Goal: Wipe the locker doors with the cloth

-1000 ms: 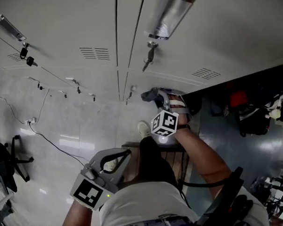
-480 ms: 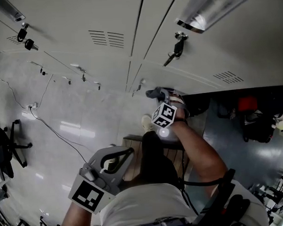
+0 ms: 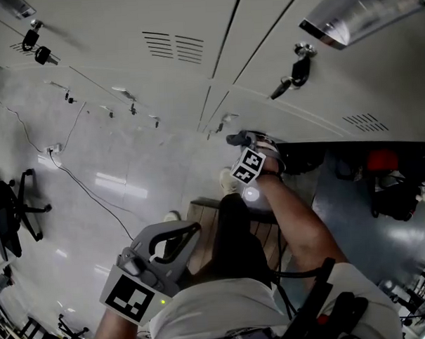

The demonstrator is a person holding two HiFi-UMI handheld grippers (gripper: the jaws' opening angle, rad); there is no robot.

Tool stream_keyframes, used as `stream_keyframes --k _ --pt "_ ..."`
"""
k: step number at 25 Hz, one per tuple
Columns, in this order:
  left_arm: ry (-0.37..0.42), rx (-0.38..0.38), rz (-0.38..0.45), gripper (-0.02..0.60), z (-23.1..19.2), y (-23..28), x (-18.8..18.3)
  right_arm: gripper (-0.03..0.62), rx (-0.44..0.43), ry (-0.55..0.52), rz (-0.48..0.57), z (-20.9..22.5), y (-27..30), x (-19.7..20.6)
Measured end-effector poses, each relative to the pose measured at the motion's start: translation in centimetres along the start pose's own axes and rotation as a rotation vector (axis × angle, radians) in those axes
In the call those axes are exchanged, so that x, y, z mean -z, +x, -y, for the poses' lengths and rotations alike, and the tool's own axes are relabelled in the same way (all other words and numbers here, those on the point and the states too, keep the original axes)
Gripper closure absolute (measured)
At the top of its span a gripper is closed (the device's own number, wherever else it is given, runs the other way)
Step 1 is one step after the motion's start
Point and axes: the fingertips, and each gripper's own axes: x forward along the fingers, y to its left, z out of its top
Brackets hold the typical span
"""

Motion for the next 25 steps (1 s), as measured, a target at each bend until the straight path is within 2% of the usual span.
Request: stream_keyframes --k 6,11,19,25 --pt "-0.006 0.008 -0.005 0.578 0.4 -0.1 0.6 0.484 -0.016 0.027 -0.021 -0.6 0.1 0.2" --pt "0.011 0.044 0.025 0.578 1.5 -0.2 -0.2 0.484 0.020 0.038 0.074 0.0 -6.6 -1.1" --pt "0.072 0.098 0.079 0.578 2.8 -1.0 -2.3 0.484 0.252 0.088 0.224 7.1 -24.4 -3.6" --pt "0.111 0.140 0.085 0.578 3.9 -1.4 -2.9 0.484 0.428 0.090 0.291 12.3 -34.0 -5.8"
